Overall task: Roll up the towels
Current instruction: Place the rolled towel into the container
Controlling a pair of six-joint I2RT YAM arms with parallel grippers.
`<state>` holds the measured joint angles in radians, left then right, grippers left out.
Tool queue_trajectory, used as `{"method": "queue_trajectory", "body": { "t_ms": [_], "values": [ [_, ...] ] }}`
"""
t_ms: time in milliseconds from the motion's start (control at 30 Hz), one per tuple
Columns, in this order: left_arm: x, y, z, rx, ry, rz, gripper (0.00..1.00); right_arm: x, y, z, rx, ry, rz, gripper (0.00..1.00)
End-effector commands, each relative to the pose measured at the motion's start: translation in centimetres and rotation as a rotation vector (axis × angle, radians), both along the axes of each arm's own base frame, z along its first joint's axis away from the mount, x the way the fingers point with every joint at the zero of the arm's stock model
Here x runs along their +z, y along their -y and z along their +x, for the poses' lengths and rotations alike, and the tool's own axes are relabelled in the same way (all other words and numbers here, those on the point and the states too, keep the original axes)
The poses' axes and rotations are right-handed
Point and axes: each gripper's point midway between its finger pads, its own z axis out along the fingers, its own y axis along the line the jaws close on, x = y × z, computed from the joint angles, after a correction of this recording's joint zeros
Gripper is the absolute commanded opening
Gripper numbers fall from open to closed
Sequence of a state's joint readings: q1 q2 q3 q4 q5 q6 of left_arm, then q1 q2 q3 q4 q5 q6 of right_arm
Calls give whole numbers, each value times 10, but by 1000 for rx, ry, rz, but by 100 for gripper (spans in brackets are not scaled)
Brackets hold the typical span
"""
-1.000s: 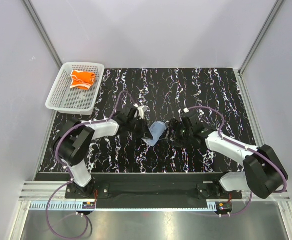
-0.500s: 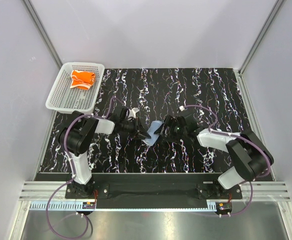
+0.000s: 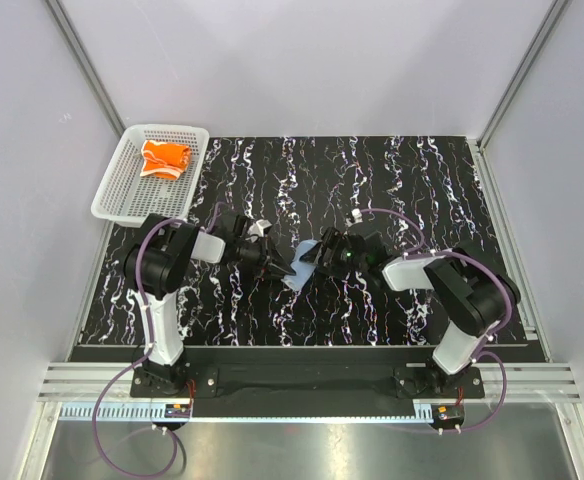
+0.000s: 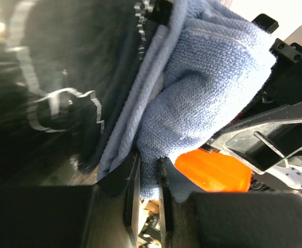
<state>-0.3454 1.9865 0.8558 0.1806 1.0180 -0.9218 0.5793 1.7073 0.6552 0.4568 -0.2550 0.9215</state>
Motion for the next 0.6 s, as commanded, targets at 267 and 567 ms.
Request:
{"method": "queue_trajectory", "body": {
  "t_ms": [267, 567],
  "values": [
    [-52, -29, -6, 78, -162, 181, 6, -28, -13, -4, 45, 13, 34, 66],
    [-52, -27, -6, 61, -184, 178, 9, -18, -28, -4, 79, 51, 115, 33]
  ]
}}
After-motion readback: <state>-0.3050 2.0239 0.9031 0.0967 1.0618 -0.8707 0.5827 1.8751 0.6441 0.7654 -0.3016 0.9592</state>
